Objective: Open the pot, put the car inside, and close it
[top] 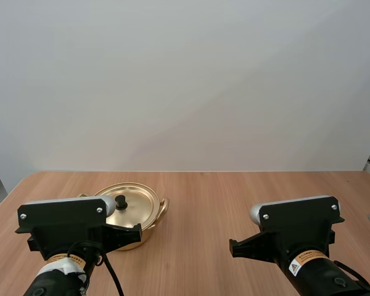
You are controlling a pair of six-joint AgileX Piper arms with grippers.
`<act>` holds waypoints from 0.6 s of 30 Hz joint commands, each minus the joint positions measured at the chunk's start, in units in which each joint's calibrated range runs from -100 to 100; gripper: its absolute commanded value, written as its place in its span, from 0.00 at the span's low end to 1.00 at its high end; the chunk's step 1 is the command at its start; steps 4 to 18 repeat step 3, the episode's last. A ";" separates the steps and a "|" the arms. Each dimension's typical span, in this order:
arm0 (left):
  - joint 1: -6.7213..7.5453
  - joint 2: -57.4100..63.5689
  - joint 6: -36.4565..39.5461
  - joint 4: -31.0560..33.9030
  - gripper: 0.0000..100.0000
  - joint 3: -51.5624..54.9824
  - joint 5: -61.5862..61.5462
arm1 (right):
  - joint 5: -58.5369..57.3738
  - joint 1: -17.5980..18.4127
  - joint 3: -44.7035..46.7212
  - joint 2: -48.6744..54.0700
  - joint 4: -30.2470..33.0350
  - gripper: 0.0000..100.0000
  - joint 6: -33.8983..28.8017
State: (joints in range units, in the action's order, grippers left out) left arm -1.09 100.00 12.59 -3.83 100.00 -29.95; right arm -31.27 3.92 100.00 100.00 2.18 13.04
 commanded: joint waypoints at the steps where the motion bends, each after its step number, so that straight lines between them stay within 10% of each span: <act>1: 0.00 0.00 -0.05 0.04 0.00 0.00 0.02 | 0.07 0.01 0.00 0.00 -0.09 0.00 0.00; 18: 0.00 0.00 -0.05 0.04 0.00 0.00 0.02 | 0.07 0.01 0.00 0.00 -0.09 0.00 0.00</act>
